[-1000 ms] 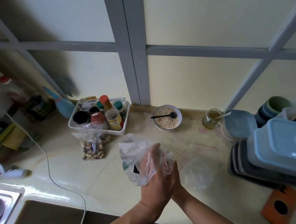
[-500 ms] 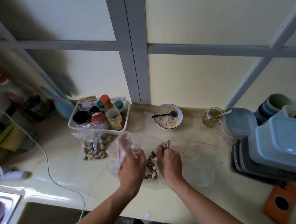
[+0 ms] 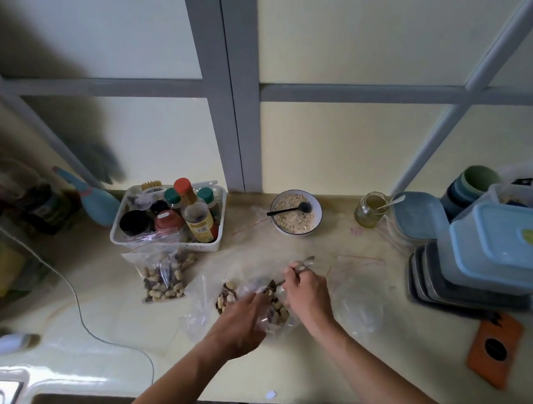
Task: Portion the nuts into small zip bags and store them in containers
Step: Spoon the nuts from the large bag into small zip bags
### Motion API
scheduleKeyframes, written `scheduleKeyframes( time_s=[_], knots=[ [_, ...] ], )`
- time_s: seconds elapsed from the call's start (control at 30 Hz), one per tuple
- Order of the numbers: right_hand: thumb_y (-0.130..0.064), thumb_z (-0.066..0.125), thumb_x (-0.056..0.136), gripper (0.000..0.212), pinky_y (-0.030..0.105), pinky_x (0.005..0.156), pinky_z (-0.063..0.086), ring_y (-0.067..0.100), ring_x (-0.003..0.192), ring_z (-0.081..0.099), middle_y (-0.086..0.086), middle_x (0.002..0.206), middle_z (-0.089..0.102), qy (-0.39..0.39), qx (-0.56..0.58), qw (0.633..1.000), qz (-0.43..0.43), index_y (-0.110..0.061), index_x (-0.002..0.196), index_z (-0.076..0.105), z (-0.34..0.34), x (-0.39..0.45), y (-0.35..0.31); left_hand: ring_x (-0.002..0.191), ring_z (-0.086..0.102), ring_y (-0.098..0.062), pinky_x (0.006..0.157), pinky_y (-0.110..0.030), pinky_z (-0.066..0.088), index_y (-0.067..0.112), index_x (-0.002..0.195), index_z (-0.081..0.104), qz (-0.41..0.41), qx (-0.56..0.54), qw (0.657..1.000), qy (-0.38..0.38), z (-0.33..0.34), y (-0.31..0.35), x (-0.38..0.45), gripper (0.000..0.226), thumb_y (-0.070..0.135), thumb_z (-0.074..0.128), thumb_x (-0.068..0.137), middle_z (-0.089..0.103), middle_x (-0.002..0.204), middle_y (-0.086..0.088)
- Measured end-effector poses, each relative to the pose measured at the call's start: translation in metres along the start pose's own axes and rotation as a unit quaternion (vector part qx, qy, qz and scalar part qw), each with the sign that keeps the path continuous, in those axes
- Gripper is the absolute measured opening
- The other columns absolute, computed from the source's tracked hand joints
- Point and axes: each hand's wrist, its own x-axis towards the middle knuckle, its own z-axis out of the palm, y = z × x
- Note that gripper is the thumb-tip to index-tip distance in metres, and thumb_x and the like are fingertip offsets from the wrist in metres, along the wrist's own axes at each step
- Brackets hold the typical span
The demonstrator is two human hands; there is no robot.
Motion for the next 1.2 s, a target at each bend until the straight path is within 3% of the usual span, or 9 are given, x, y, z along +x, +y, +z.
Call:
scheduleKeyframes(
  time_s=[0.17, 0.27, 0.33, 0.4, 0.5, 0.63, 0.9, 1.03, 1.2],
  knots=[
    [-0.031, 0.048, 0.104, 0.035, 0.04, 0.079, 0.053, 0.034, 0.092, 0.07, 0.015, 0.094, 0.076, 0.04, -0.083, 0.993, -0.071, -0.009, 0.101, 0.076, -0.012, -0.003, 0.002, 0.117, 0.057, -0.029, 0.095, -0.036, 0.048, 0.019, 0.143, 0.045, -0.028, -0.053, 0.998, -0.017, 0.002, -0.002, 0.022, 0.064, 0.034, 0.05, 0.081, 0.049, 0.135, -0.004],
    [-0.03, 0.048, 0.104, 0.034, 0.038, 0.077, 0.053, 0.033, 0.091, 0.07, 0.012, 0.093, 0.076, 0.069, -0.1, 0.99, -0.076, -0.01, 0.1, 0.076, -0.021, -0.007, 0.005, 0.144, 0.036, -0.028, 0.113, -0.039, 0.038, 0.008, 0.158, 0.013, -0.069, -0.062, 0.996, -0.009, 0.003, -0.007, 0.039, 0.084, 0.031, 0.059, 0.092, 0.019, 0.163, -0.011],
    [-0.031, 0.047, 0.104, 0.035, 0.038, 0.075, 0.053, 0.033, 0.09, 0.07, 0.011, 0.092, 0.076, 0.068, -0.112, 0.99, -0.058, -0.012, 0.099, 0.076, -0.027, -0.01, 0.006, 0.146, 0.032, -0.03, 0.111, -0.041, 0.039, 0.007, 0.159, -0.003, -0.145, -0.08, 0.986, 0.036, -0.002, -0.006, 0.046, 0.093, 0.028, 0.06, 0.094, -0.003, 0.167, -0.008],
    [-0.037, 0.044, 0.104, 0.04, 0.037, 0.075, 0.053, 0.031, 0.09, 0.07, 0.01, 0.091, 0.076, 0.066, -0.109, 0.992, -0.019, -0.015, 0.099, 0.077, -0.029, -0.012, 0.011, 0.141, 0.039, -0.033, 0.106, -0.043, 0.04, 0.007, 0.158, 0.0, -0.211, -0.111, 0.967, 0.095, -0.01, -0.001, 0.047, 0.085, 0.02, 0.056, 0.095, 0.008, 0.166, -0.011],
    [-0.055, 0.033, 0.095, 0.053, 0.039, 0.072, 0.059, 0.027, 0.076, 0.073, 0.005, 0.077, 0.075, 0.058, -0.042, 0.995, 0.067, -0.023, 0.091, 0.075, -0.028, -0.012, 0.023, 0.129, 0.05, -0.033, 0.097, -0.036, 0.041, 0.002, 0.15, 0.03, -0.231, -0.116, 0.96, 0.11, -0.022, 0.0, 0.047, 0.058, 0.007, 0.049, 0.095, 0.048, 0.144, -0.018],
    [-0.034, 0.046, 0.104, 0.031, 0.033, 0.062, 0.06, 0.018, 0.053, 0.07, -0.003, 0.07, 0.075, 0.058, 0.077, 0.987, 0.127, -0.023, 0.088, 0.07, -0.035, -0.015, 0.014, 0.107, 0.061, -0.035, 0.084, -0.037, 0.047, 0.009, 0.132, 0.042, -0.181, -0.083, 0.978, 0.065, -0.016, -0.02, 0.05, 0.044, 0.026, 0.051, 0.092, 0.063, 0.123, -0.018],
    [-0.025, 0.044, 0.103, 0.035, 0.018, 0.047, 0.048, 0.018, 0.052, 0.069, 0.002, 0.073, 0.075, 0.117, 0.193, 0.961, 0.159, -0.012, 0.085, 0.071, -0.042, -0.023, -0.005, 0.082, 0.064, -0.029, 0.077, -0.043, 0.054, 0.02, 0.136, 0.033, -0.123, -0.067, 0.99, 0.017, 0.006, -0.048, 0.051, 0.067, 0.038, 0.046, 0.073, 0.069, 0.089, -0.003],
    [-0.023, 0.045, 0.101, 0.035, 0.03, 0.056, 0.057, 0.023, 0.055, 0.071, 0.005, 0.068, 0.074, 0.099, 0.217, 0.959, 0.151, -0.009, 0.083, 0.072, -0.045, -0.024, -0.01, 0.087, 0.063, -0.025, 0.076, -0.036, 0.05, 0.022, 0.133, 0.036, -0.109, -0.1, 0.988, 0.033, 0.0, -0.039, 0.043, 0.072, 0.056, 0.06, 0.075, 0.07, 0.094, -0.001],
    [-0.023, 0.049, 0.101, 0.031, 0.039, 0.063, 0.06, 0.025, 0.055, 0.071, 0.004, 0.07, 0.073, 0.035, 0.196, 0.975, 0.1, -0.015, 0.08, 0.071, -0.04, -0.026, -0.013, 0.101, 0.063, -0.026, 0.076, -0.031, 0.045, 0.019, 0.132, 0.04, -0.088, -0.108, 0.989, 0.044, -0.005, -0.028, 0.038, 0.075, 0.056, 0.071, 0.075, 0.07, 0.112, -0.001]
  ],
)
